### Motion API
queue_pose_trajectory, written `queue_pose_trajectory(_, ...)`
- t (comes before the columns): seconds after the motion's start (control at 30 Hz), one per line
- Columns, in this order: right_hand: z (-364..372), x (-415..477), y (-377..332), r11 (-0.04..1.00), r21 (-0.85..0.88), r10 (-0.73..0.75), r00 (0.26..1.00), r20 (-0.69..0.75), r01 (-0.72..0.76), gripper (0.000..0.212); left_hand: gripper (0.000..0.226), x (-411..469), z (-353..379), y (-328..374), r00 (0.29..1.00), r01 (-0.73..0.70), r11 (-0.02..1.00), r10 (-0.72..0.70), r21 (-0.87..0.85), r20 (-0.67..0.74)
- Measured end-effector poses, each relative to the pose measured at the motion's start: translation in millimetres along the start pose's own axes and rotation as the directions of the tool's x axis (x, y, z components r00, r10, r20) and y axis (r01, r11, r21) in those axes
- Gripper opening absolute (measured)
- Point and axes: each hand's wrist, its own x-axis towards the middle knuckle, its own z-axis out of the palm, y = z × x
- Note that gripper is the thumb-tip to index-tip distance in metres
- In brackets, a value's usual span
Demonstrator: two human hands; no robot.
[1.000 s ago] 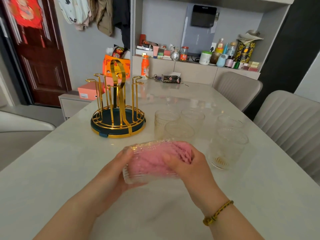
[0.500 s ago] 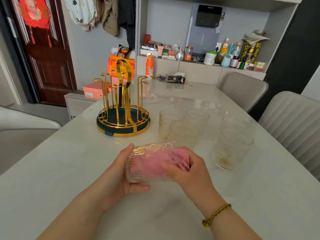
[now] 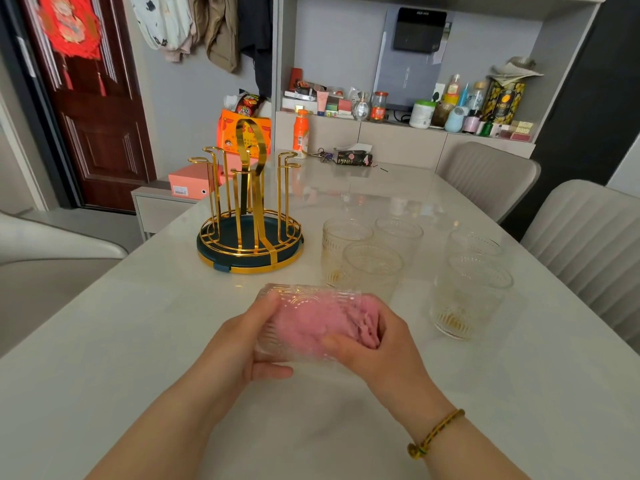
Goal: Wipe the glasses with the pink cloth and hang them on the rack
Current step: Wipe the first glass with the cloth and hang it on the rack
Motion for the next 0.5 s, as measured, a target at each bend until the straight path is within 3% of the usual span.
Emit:
queue_pose_trajectory(0.1, -1, 5, 3, 0.989, 0.121, 0.101, 0.989, -0.104, -0.089, 0.021, 0.032, -2, 1, -1, 0.992, 0.03, 0.999, -0.026, -0.033, 0.12)
queue_pose_trajectory(0.17, -6, 8, 3, 0.921, 0.357, 0.192, 0.979, -0.075, -0.154, 0.023, 0.064, -1, -1, -2, 0.975, -0.027, 0.999, 0.034, -0.037, 0.219)
queue_pose_trajectory(0.23, -8, 7, -1, 0.858, 0.484, 0.206, 0.978, -0.023, -0.169, 0.028, 0.07, 1, -2, -1, 0.972, -0.133, 0.989, 0.141, -0.059, 0.19)
queue_pose_trajectory(0.37, -5, 3, -4, 0.963, 0.232, 0.15, 0.988, -0.032, -0.139, 0.047, 0.077, 2, -3, -2, 0.977, -0.177, 0.984, 0.177, -0.004, 0.123)
queue_pose_trajectory(0.5, 1, -5, -5, 1.0, -0.018, -0.021, 1.0, -0.004, 0.021, 0.054, 0.042, 0, -3, -1, 0.988, -0.142, 0.99, 0.141, 0.013, 0.068)
